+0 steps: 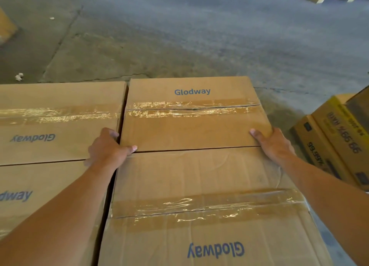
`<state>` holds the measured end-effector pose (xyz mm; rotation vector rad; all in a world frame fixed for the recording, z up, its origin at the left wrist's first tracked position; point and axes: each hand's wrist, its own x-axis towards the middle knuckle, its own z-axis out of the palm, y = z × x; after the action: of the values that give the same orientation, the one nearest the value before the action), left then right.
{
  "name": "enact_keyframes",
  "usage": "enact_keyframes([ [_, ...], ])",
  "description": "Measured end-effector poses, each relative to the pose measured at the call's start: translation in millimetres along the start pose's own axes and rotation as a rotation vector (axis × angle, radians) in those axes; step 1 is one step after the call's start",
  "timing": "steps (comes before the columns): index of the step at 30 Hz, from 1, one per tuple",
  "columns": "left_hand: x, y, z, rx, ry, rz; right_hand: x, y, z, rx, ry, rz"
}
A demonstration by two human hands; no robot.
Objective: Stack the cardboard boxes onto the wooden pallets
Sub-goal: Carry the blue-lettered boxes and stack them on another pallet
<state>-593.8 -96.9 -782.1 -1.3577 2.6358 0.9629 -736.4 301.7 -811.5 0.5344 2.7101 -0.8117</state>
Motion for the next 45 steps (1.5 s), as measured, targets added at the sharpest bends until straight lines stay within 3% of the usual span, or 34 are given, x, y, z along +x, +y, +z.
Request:
enact_keyframes([
  [5,-18.7,12.2,-0.2,0.142,0.073,0.041,-15.7,-7.9,2.1,-0.182,0.043,0.050],
  [10,-62.1,15.9,-0.8,0.300,0.262,0.298,-50.4,1.0,-12.2,-0.362,0.101,-0.188],
  [15,-117.6,14.1,-15.8,0.325,0.177,0.395,-98.0,11.7,-50.9,-0.529,0.105,-0.341],
  [20,-188.4,53.6,-60.3,0.233,0.126,0.499,-161.9,10.8,-114.6,-0.454,0.110,-0.365],
  [27,-312.2,119.9,-161.7,0.181,0.204,0.811,-279.1,19.0,-254.7,-0.311,0.165,-0.413],
  [36,-501.4,165.0,-290.2,0.117,0.166,1.005,-457.2,87.1,-465.5,-0.086,0.502,-0.294],
  [45,-651.3,209.8,-322.8,-0.008,0.088,1.236,-568.6,149.1,-566.2,0.041,0.708,-0.266],
])
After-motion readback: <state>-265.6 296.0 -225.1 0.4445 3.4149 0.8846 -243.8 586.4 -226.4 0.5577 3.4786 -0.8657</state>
